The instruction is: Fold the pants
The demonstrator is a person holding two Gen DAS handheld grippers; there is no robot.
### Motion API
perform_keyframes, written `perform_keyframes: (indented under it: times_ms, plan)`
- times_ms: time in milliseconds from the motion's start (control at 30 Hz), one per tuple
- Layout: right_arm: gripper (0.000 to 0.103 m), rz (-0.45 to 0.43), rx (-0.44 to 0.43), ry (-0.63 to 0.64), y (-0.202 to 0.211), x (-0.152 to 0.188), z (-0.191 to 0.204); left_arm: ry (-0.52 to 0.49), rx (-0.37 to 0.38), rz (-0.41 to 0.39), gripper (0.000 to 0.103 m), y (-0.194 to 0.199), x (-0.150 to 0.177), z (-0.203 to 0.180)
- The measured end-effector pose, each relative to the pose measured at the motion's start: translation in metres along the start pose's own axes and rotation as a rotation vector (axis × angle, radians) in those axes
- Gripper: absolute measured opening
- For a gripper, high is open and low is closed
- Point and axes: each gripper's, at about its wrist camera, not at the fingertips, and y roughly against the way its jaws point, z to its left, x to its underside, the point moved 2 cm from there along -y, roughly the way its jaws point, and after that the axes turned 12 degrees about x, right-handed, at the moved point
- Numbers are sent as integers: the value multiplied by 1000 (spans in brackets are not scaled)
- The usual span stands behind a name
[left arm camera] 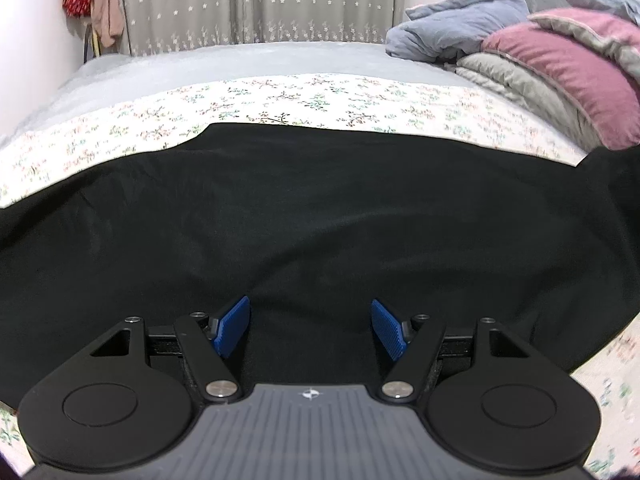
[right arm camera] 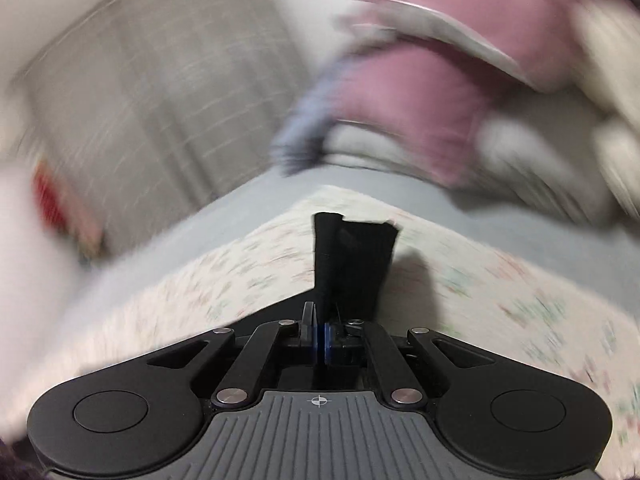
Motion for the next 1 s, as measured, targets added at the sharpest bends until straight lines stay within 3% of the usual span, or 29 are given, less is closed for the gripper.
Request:
perform_keyframes:
  times_ms: [167, 267, 400, 800, 900, 1000]
  plan:
    - [3, -76, -107, 447, 18, 45, 91, 89, 70, -16, 70, 3, -5, 11]
    - [3, -57, -163, 694, 26, 91, 129, 122, 97, -19, 70, 4, -6, 14]
    - [3, -20, -178, 879, 30, 135, 152, 149, 145, -19, 70, 3, -8, 14]
    - [8, -20, -169, 888, 26, 136, 151, 297, 354, -8, 72, -7, -16, 1]
    - [20, -24, -166, 889, 26, 135, 151, 361, 408, 3, 72, -16, -21, -6]
    - [46, -33, -157, 896, 25, 134, 151, 442, 483, 2, 72, -27, -30, -16]
